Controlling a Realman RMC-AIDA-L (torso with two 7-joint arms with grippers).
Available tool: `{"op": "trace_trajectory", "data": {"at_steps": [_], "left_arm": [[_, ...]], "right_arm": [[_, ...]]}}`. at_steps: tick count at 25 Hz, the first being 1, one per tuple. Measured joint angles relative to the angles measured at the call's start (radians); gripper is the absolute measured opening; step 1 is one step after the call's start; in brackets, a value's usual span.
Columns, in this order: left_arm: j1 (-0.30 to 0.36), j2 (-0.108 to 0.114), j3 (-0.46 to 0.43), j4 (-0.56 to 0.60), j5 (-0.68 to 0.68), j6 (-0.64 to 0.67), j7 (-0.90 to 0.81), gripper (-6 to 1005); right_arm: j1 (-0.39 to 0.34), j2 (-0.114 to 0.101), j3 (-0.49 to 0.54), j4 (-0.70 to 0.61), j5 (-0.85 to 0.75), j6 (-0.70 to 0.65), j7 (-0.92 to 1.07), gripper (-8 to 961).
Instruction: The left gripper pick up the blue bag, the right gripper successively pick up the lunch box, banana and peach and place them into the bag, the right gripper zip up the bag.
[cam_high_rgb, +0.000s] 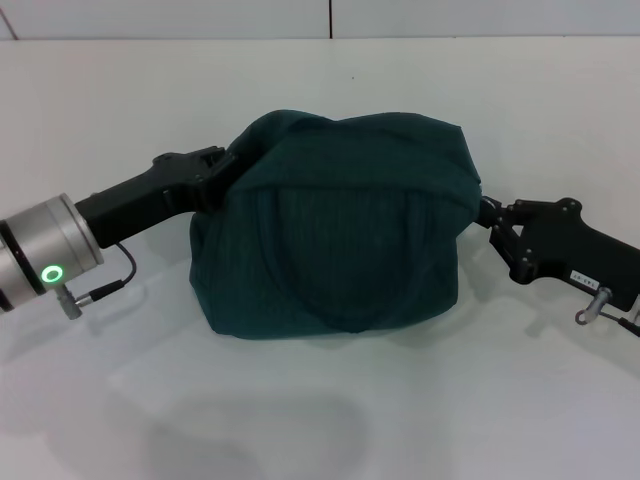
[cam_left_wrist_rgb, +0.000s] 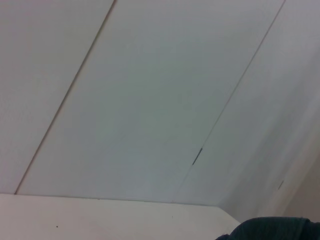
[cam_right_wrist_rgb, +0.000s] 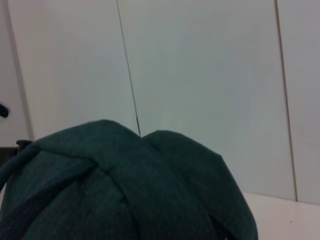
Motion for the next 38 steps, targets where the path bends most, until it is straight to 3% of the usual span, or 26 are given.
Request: {"op": "trace_trajectory", "data": {"at_steps": [11, 16, 22, 29, 33, 38], "left_arm": [[0.008, 0.005, -0.007, 0.001, -0.005, 0.117, 0.012, 68], [0.011, 0.010, -0.010, 0.001, -0.017, 0.131, 0.021, 262], [0.062, 0.009, -0.011, 0.002, -0.122, 0.162, 0.104, 504], [0.115, 0.018, -0.010, 0.002, -0.229, 0.180, 0.177, 634], [0.127, 0.021, -0.011, 0.010, -0.244, 0.185, 0.178, 709], [0.125, 0.021, -0.012, 0.013, -0.243, 0.192, 0.176, 874]], "right_arm": [[-0.012, -0.008, 0.001, 0.001, 0.013, -0.090, 0.014, 40], [-0.036, -0.008, 0.057, 0.004, 0.033, -0.082, 0.014, 220], [-0.067, -0.011, 0.146, 0.011, 0.037, -0.129, 0.006, 460], [-0.089, -0.013, 0.265, 0.015, 0.037, -0.218, -0.009, 614], [-0.070, -0.025, 0.260, 0.015, 0.003, -0.205, 0.033, 702], [-0.063, -0.029, 0.256, 0.016, -0.075, -0.141, 0.078, 877]]}}
